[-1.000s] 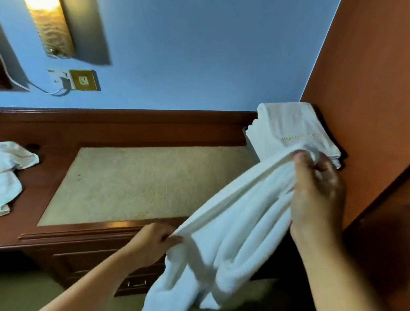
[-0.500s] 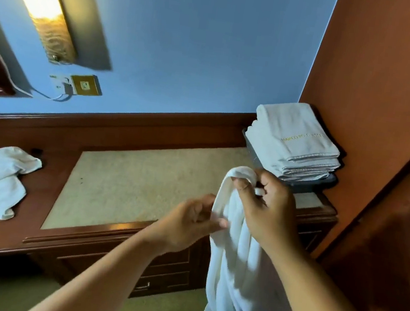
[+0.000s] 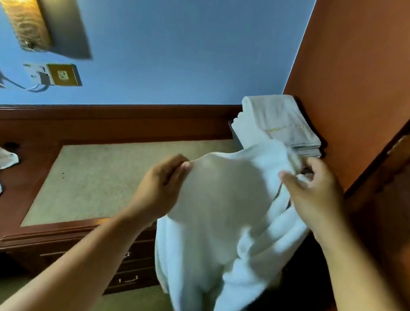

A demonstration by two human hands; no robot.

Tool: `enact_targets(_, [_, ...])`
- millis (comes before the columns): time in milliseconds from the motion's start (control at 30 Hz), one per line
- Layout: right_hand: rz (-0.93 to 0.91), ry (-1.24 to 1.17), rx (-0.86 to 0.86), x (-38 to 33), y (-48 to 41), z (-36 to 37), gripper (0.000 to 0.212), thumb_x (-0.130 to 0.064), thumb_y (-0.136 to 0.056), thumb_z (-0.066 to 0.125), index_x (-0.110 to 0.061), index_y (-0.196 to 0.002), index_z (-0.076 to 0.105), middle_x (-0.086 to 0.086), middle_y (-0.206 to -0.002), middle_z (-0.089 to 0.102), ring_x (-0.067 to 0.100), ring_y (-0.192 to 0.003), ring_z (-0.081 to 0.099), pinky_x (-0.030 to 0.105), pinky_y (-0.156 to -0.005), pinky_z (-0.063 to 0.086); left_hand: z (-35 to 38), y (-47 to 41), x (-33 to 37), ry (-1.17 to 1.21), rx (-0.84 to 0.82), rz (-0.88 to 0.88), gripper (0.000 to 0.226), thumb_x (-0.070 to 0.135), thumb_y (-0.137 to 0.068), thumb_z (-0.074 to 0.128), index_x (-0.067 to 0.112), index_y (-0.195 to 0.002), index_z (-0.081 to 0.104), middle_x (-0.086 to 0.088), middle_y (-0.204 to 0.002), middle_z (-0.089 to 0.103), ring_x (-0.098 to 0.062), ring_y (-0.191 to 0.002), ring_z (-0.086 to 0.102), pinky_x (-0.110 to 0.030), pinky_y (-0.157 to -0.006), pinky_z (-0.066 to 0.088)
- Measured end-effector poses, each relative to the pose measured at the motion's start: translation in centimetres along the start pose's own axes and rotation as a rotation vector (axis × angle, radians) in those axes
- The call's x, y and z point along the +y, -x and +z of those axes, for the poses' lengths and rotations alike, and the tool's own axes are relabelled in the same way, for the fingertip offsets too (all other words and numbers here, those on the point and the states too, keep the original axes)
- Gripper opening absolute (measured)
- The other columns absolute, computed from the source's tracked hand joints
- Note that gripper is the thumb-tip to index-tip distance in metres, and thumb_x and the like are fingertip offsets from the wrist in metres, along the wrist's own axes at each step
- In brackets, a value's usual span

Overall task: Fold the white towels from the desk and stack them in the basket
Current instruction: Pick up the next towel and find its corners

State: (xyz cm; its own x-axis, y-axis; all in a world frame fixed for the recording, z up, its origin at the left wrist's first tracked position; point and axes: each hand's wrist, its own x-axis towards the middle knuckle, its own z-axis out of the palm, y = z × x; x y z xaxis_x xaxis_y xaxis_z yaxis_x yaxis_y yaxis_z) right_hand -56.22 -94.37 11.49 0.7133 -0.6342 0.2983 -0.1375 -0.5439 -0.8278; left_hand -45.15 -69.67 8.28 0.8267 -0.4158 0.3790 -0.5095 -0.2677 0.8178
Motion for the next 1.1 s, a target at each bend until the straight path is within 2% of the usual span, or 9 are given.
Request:
enact_targets(133, [-0.155,-0.004,-0.484,-1.5,3.3,1.9,0.085,-0.058,-0.069,0.081,-0.060,-0.141,0.036,-0.023,-0.116,0.060,0.000,-0.101,0.061,0.026,-0.087,0.052,-1.3,-1.3,6.7,-0.095,-0.261,0.371,0.022,0.023,-0.103,0.054,0.014,-0.086,0.062,0.003,-0.071,0.060,-0.008,-0.062,0.054,-0.022,-0.056,0.041])
enact_targets(200, [-0.231,-0.139,-0.594,-2.2,4.4,3.2,0.066,-0.061,-0.073,0.074,-0.049,-0.134,0.052,-0.031,-0.096,0.065,-0.006,-0.084,0.063,0.015,-0.076,0.049,-1.2,-1.4,8.1,-0.095,-0.356,0.455,0.018,0.020,-0.102,0.057,0.015,-0.086,0.064,0.004,-0.076,0.062,-0.008,-0.068,0.059,-0.024,-0.061,0.045])
enact_targets(267, [-0.257,-0.203,-0.551,-2.8,4.6,3.7,0.035,-0.058,-0.082,0.067,-0.031,-0.104,0.067,-0.020,-0.074,0.067,-0.001,-0.067,0.062,0.020,-0.061,0.048,-1.1,-1.2,7.7,-0.071,-0.349,0.448,0.021,0.025,-0.101,0.058,0.013,-0.087,0.066,0.003,-0.076,0.063,-0.012,-0.067,0.060,-0.030,-0.059,0.047])
enact_targets(400, [-0.372,-0.226,-0.285,-2.8,4.0,3.5,0.046,-0.057,-0.086,0.058,-0.011,-0.083,0.062,0.003,-0.067,0.057,0.008,-0.064,0.053,0.034,-0.060,0.042,-1.1,0.4,2.6,0.046,-0.214,0.205,0.032,0.051,-0.089,0.068,0.021,-0.080,0.063,0.011,-0.062,0.053,-0.001,-0.054,0.043,-0.019,-0.049,0.033])
enact_targets(600, [-0.066,-0.402,0.114,-1.4,0.7,0.4,0.022,-0.056,-0.081,0.063,-0.035,-0.081,0.067,0.001,-0.074,0.060,0.012,-0.072,0.052,0.035,-0.070,0.044,-3.0,6.8,-9.8,-0.274,-0.207,-0.285,0.050,0.070,-0.077,0.060,0.020,-0.076,0.067,0.001,-0.061,0.061,-0.007,-0.053,0.053,-0.027,-0.051,0.039])
enact_targets(733, [-0.011,-0.012,-0.212,0.1,0.1,-0.4,0.022,-0.043,-0.087,0.069,-0.021,-0.081,0.067,0.000,-0.078,0.068,0.007,-0.073,0.059,0.031,-0.071,0.046,-6.3,6.0,-10.2,-0.269,0.085,-0.308,0.035,0.052,-0.090,0.067,0.023,-0.071,0.065,0.003,-0.057,0.062,-0.017,-0.054,0.062,-0.038,-0.050,0.048])
enact_targets(933, [-0.103,0.115,-0.767,-3.8,6.4,6.1,0.056,-0.058,-0.075,0.078,-0.054,-0.125,0.053,-0.028,-0.103,0.060,-0.008,-0.096,0.061,0.023,-0.081,0.051,-4.5,2.5,4.4,-0.189,-0.277,0.247,0.036,0.047,-0.096,0.061,0.017,-0.076,0.064,-0.002,-0.060,0.056,-0.019,-0.051,0.053,-0.032,-0.044,0.040])
enact_targets(1000, [-0.167,-0.035,-0.698,-3.5,6.7,7.1,0.016,-0.048,-0.085,0.073,-0.041,-0.097,0.066,-0.025,-0.083,0.067,-0.008,-0.079,0.064,0.022,-0.069,0.048,-4.8,1.6,5.3,-0.242,-0.273,0.248,0.034,0.044,-0.093,0.067,0.015,-0.076,0.064,-0.004,-0.062,0.057,-0.020,-0.053,0.052,-0.031,-0.046,0.039])
enact_targets(1100, [-0.160,-0.186,-0.387,-2.3,5.3,5.6,0.031,-0.051,-0.080,0.069,-0.022,-0.090,0.068,-0.006,-0.072,0.069,0.003,-0.065,0.060,0.030,-0.062,0.044,-6.2,1.7,2.0,-0.440,-0.343,0.048,0.032,0.051,-0.083,0.074,0.019,-0.082,0.069,0.000,-0.072,0.066,-0.013,-0.063,0.060,-0.029,-0.053,0.046])
